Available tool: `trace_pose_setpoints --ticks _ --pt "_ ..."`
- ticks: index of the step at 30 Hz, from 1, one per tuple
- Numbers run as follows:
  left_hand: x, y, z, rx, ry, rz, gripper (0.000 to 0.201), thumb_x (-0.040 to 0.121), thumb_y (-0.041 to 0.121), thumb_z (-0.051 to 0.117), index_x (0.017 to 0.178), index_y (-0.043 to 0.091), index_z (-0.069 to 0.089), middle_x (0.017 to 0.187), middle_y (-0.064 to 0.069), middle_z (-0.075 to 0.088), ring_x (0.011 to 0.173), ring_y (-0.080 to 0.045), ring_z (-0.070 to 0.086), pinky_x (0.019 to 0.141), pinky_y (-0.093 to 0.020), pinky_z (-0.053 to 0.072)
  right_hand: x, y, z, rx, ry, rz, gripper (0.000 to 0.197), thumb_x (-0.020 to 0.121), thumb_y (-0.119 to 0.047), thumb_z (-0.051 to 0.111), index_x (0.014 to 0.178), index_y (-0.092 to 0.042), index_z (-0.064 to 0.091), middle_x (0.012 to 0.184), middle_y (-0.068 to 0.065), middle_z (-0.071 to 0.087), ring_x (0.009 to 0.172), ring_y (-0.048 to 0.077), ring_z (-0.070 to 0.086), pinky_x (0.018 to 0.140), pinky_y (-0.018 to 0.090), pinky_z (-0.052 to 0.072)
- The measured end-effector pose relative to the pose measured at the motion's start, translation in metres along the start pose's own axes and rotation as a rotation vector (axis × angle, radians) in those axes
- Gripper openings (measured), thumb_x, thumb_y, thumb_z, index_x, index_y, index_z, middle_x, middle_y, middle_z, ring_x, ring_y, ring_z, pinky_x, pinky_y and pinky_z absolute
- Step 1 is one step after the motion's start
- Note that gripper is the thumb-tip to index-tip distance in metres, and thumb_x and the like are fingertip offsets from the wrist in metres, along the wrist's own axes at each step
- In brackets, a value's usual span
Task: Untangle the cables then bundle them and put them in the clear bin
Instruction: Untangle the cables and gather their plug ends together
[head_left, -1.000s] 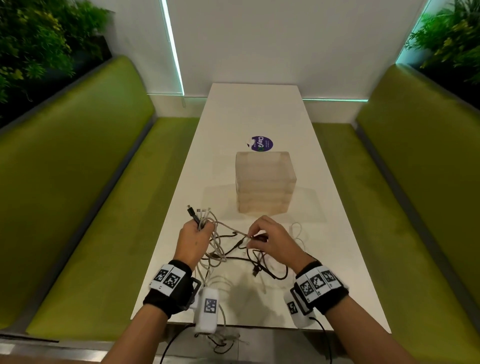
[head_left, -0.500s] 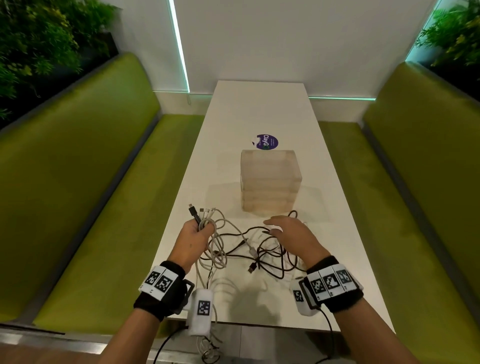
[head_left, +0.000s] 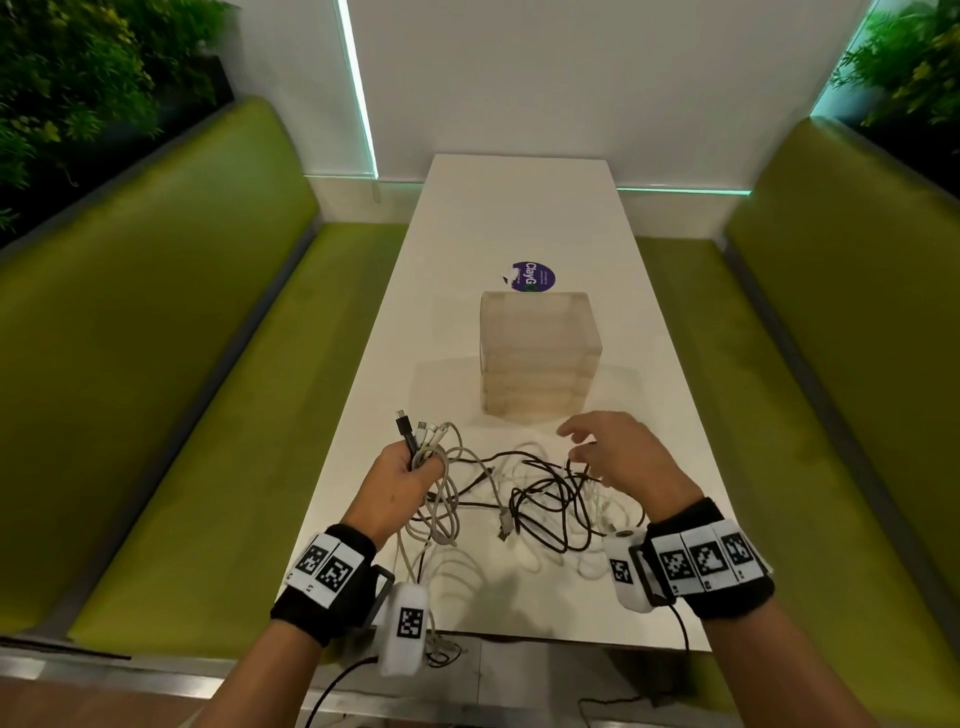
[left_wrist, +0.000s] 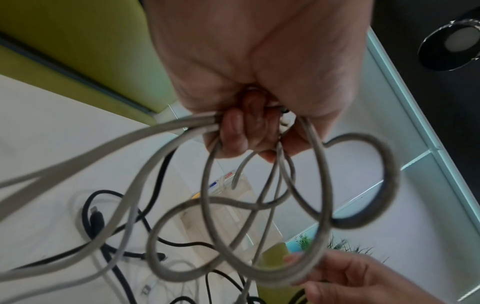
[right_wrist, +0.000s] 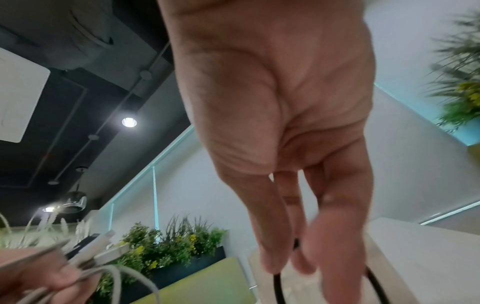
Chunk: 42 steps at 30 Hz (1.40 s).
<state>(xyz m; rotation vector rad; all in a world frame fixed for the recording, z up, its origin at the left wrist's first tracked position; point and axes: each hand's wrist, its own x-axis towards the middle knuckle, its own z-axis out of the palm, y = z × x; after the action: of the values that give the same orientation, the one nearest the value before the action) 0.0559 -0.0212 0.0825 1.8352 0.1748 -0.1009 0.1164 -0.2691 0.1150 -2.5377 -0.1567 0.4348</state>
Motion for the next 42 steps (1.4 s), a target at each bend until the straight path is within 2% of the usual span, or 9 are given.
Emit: trace_pose_setpoints --ticks 5,8,11,15,20,24,28,35,42 --pt "-0.007 0.004 0.008 -0.015 -0.073 0.014 0.028 0.085 0.022 0.057 0.076 -0.004 0.051 0.065 -0.006 0.032 0.06 -0.021 0.027 0.055 -0.032 0.026 -0.011 -0.004 -0.001 0.058 0.16 -0.185 0.04 0.084 -0.036 0.068 0.123 -0.03 0.06 0.111 -0.007 0.054 0.075 0.003 0.051 0.081 0.027 0.045" --pt "-0.013 0.013 0.017 0.02 -0.17 0.044 0.027 0.08 0.024 0.054 0.073 -0.002 0.052 0.061 -0.002 0.035 0.056 -0.017 0.03 0.056 -0.031 0.027 -0.023 -0.018 0.014 0.217 -0.096 -0.275 0.087 0.069 -0.057 0.073 0.143 -0.043 0.031 0.141 -0.011 0.034 0.11 0.007 0.052 0.095 0.03 0.047" --pt "-0.019 0.02 0.027 0.051 -0.307 0.072 0.035 0.075 0.028 0.056 0.074 -0.007 0.051 0.06 -0.004 0.039 0.055 -0.015 0.034 0.054 -0.03 0.029 -0.028 -0.024 0.034 0.222 -0.242 -0.306 0.11 0.063 -0.056 0.078 0.149 -0.041 0.011 0.156 -0.016 0.012 0.141 0.006 0.02 0.114 0.033 0.027" --pt "-0.022 0.017 0.03 -0.022 -0.305 0.039 0.01 0.085 0.009 0.057 0.078 0.004 0.063 0.056 0.004 0.048 0.049 -0.009 0.038 0.049 -0.022 0.032 -0.033 -0.026 0.043 0.458 -0.343 -0.281 0.064 0.074 -0.036 0.079 0.13 -0.043 0.046 0.13 -0.02 0.055 0.118 0.005 0.055 0.103 0.034 0.046" --pt "-0.018 0.008 0.023 -0.095 -0.227 -0.044 0.022 0.083 0.011 0.067 0.102 0.013 0.057 0.07 0.003 0.05 0.055 -0.006 0.042 0.052 -0.021 0.036 -0.036 -0.023 0.049 0.66 -0.308 -0.242 0.026 0.083 -0.008 0.068 0.11 -0.01 0.064 0.101 0.007 0.07 0.083 0.031 0.069 0.081 0.051 0.056" --pt "-0.015 0.004 0.014 -0.446 -0.214 -0.078 0.028 0.075 0.015 0.061 0.103 0.009 0.056 0.061 0.005 0.038 0.048 -0.008 0.03 0.048 -0.021 0.028 -0.04 -0.023 0.05 0.699 -0.355 -0.27 0.008 0.088 0.001 0.059 0.096 0.0 0.059 0.096 0.01 0.072 0.077 0.02 0.069 0.065 0.032 0.057" --pt "-0.01 0.004 0.0 -0.509 -0.119 -0.057 0.005 0.093 0.008 0.051 0.095 0.008 0.056 0.055 0.008 0.031 0.045 -0.007 0.024 0.045 -0.019 0.026 -0.044 -0.015 0.055 0.675 -0.494 -0.265 0.012 0.089 0.005 0.054 0.094 -0.006 0.057 0.099 0.016 0.071 0.083 0.028 0.069 0.063 0.027 0.056" --pt "-0.005 0.005 -0.007 -0.492 -0.063 -0.054 0.014 0.099 0.01 0.044 0.09 0.007 0.054 0.053 0.009 0.028 0.045 -0.007 0.023 0.043 -0.018 0.025 -0.06 -0.009 0.078 0.563 -0.791 -0.226 0.021 0.086 0.007 0.057 0.087 -0.014 0.059 0.098 0.006 0.068 0.09 0.027 0.068 0.08 0.039 0.056" --pt "-0.005 0.006 -0.005 -0.471 -0.069 -0.04 0.014 0.099 0.011 0.045 0.089 0.007 0.052 0.054 0.008 0.026 0.045 -0.007 0.022 0.044 -0.019 0.025 -0.062 -0.002 0.109 0.316 -0.728 -0.237 0.018 0.084 -0.001 0.062 0.095 -0.014 0.062 0.107 0.01 0.07 0.093 0.02 0.068 0.082 0.036 0.054"
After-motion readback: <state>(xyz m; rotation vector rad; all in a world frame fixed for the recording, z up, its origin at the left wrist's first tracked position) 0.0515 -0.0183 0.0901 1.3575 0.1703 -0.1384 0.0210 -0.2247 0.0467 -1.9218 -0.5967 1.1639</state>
